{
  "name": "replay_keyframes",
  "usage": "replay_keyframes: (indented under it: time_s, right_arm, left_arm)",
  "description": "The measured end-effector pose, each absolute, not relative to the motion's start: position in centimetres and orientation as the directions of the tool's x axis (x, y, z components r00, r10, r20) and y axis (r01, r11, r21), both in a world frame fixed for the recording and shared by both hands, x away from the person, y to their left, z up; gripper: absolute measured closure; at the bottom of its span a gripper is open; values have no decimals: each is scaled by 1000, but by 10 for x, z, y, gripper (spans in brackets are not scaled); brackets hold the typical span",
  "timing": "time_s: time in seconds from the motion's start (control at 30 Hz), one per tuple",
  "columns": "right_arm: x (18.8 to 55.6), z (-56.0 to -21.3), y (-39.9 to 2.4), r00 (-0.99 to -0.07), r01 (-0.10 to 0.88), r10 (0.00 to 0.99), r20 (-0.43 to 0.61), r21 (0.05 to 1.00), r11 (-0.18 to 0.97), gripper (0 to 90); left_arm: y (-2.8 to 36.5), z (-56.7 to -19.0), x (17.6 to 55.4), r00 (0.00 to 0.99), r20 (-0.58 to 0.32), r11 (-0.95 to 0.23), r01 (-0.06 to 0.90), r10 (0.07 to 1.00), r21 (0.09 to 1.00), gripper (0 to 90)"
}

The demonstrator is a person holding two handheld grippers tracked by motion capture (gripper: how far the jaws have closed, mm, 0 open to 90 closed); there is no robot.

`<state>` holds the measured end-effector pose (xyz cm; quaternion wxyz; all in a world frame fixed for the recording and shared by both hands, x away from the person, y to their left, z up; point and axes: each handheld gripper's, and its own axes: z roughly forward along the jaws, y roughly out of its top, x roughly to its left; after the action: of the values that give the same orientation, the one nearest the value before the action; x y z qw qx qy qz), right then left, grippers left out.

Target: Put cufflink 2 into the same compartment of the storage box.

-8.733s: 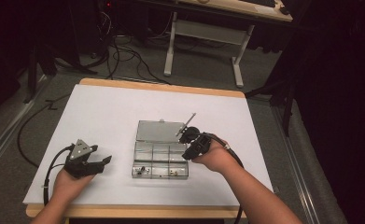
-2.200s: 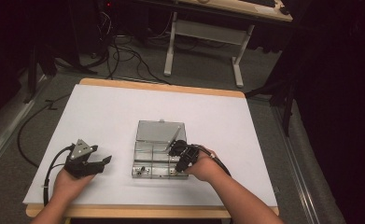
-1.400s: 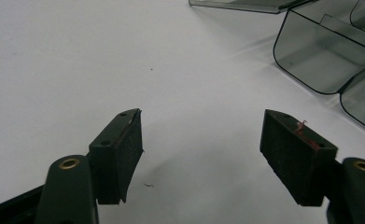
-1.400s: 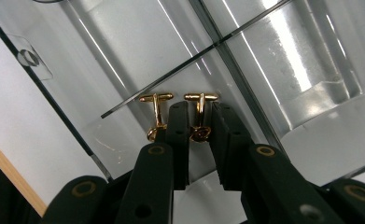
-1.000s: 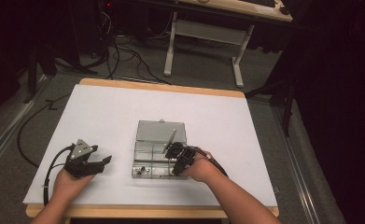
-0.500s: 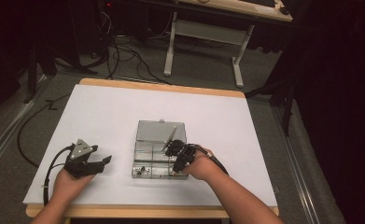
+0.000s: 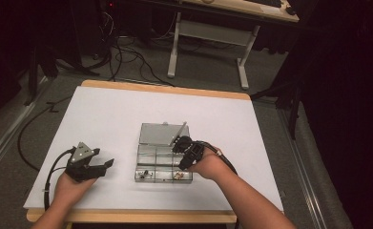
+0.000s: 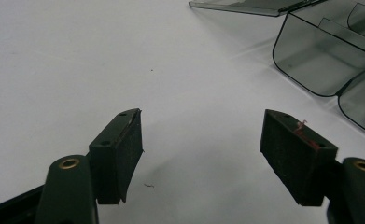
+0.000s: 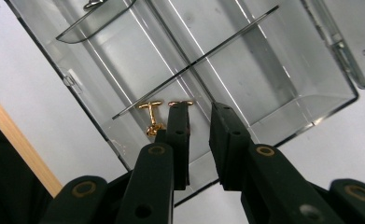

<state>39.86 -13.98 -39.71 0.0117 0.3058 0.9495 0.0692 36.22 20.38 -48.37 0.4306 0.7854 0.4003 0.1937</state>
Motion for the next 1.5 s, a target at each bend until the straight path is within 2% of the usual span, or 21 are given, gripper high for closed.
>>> replay_keyframes:
  time_s: [0.57,1.0,1.5]
  right_arm:
    - [399,-388,-168,-777,620,630,-7,166,767,756]
    - [398,-388,-217,-707,692,707,-20,187,697,731]
    - [389,-407,-279,-604,775,797,-21,218,593,646]
  left_arm:
    - [204,-483,362,611,-39,-312,457,791,833,303]
    - [204,-483,361,610,-36,-311,453,791,836,301]
    - [204,-483,361,610,-34,-309,449,792,838,300]
